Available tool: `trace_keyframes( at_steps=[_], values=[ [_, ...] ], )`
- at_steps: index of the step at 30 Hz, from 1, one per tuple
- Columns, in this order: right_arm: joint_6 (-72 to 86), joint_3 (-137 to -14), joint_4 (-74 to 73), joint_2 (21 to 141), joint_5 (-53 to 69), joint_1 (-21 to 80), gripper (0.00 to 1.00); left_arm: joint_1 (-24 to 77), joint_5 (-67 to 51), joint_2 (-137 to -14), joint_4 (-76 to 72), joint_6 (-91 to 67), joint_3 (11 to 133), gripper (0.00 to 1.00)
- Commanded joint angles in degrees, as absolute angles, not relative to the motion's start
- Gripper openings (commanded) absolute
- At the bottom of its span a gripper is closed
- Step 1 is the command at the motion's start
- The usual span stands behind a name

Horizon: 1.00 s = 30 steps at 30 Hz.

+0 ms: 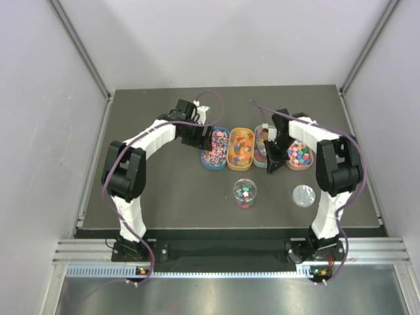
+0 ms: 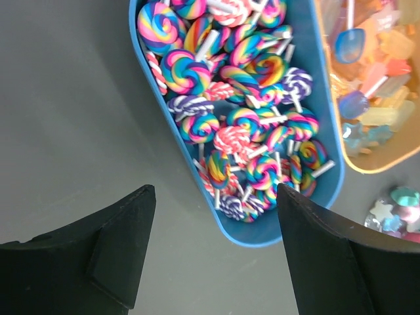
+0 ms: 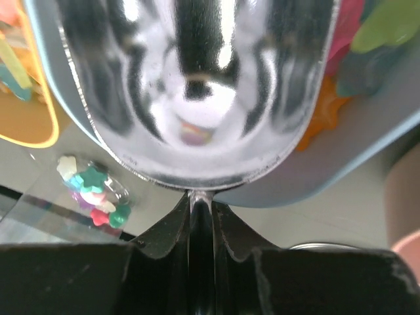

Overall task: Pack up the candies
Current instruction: Scoop the fake candies from the storage box.

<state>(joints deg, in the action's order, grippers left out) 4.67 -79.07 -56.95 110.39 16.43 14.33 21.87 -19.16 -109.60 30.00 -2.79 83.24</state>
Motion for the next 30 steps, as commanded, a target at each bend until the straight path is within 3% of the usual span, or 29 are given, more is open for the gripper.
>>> trace_keyframes(
  at_steps=[1, 8, 11, 15, 16, 17, 30],
  values=[
    [4.0, -80.2, -52.1, 106.0, 15.3, 13.4, 0.0, 21.3, -19.2, -111.5, 28.0, -1.8, 86.0, 0.79],
    [4.2, -80.1, -49.8, 105.3, 13.8, 13.4, 0.0, 21.2, -18.6, -114.5, 28.0, -3.5, 86.2, 0.68],
    [3.7, -79.6, -48.5, 104.6, 13.3, 13.4, 0.0, 21.3, -18.8, -114.8, 27.5, -3.9, 85.6, 0.56],
    [3.7, -78.5, -47.8, 103.8, 13.5, 13.4, 0.0, 21.4, -20.6, -115.8, 27.0, -6.1, 85.8, 0.24],
    [3.8, -78.2, -47.9, 103.6, 13.5, 13.4, 0.0, 21.4, -21.1, -115.9, 26.8, -6.8, 86.0, 0.05],
    [3.7, -77.9, -47.8, 103.4, 13.4, 13.4, 0.0, 21.9, -21.3, -116.3, 26.8, -6.9, 86.2, 0.0],
    [4.0, -74.8, -47.4, 100.5, 13.0, 13.4, 0.0, 26.4, -21.4, -116.4, 26.7, -9.5, 87.3, 0.0]
  ],
)
